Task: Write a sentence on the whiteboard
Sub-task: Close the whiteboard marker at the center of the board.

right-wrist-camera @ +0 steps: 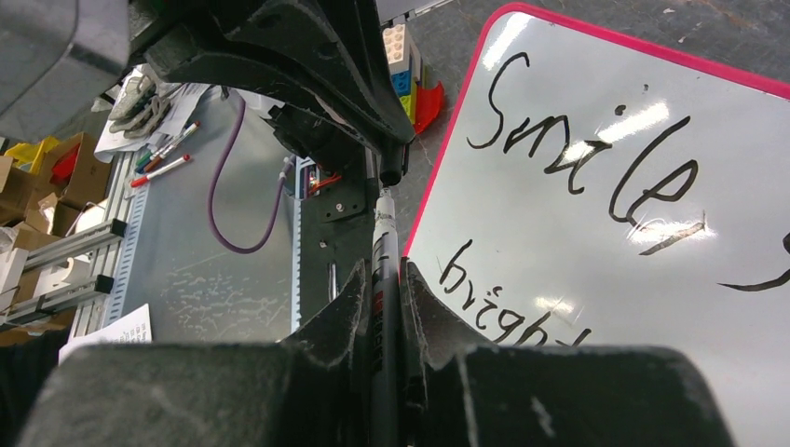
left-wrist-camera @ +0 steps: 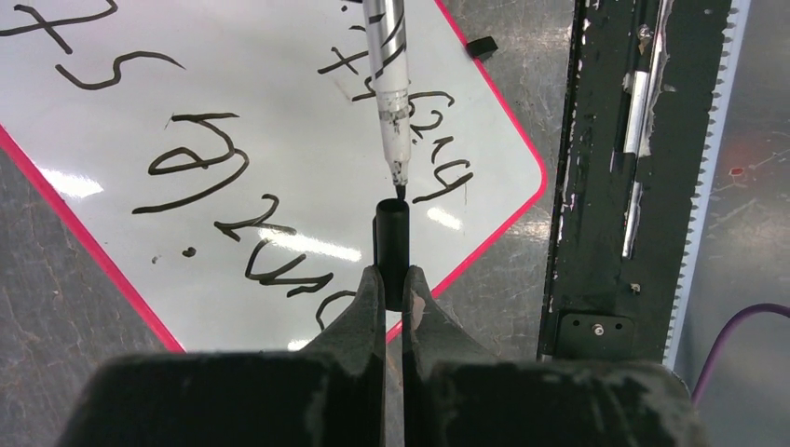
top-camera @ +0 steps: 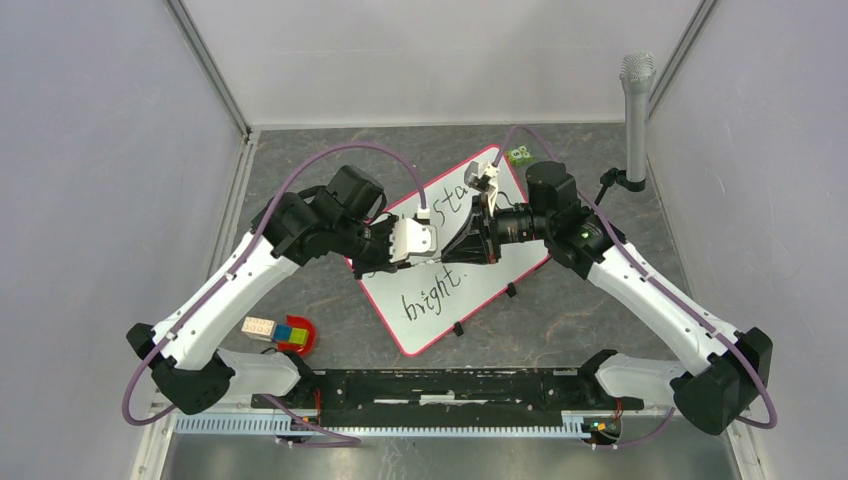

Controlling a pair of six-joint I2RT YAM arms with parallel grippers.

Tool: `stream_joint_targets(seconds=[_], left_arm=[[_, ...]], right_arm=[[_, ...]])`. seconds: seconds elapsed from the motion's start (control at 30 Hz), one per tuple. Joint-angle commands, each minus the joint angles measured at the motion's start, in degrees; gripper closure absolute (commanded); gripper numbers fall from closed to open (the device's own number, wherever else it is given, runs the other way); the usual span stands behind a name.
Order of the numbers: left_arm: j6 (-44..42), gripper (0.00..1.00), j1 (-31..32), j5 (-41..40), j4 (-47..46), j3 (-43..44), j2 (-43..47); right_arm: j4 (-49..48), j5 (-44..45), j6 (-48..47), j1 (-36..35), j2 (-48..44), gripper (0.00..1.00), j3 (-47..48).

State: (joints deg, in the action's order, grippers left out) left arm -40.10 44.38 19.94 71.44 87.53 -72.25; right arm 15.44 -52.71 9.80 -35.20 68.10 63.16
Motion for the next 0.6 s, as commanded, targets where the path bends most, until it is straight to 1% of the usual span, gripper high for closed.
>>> stream_joint_targets(seconds=[0.0, 0.23, 0.57], left_arm=[[1.2, 0.98, 0.9, 2.7, -0.1, 2.2, -0.4], [0.6, 0.98, 1.3, 4.1, 0.6, 2.7, -0.9], [4.2, 0.98, 2.0, 5.7, -0.2, 5.5, -3.1]], right_arm=[[-2.0, -1.1, 0.3, -0.1, 0.4, 1.0, 0.4], [-1.8, -1.2, 0.0, -0.1, 0.6, 1.0, 0.9], [-2.3, -1.0, 0.3, -0.9, 1.6, 1.0, 1.3]])
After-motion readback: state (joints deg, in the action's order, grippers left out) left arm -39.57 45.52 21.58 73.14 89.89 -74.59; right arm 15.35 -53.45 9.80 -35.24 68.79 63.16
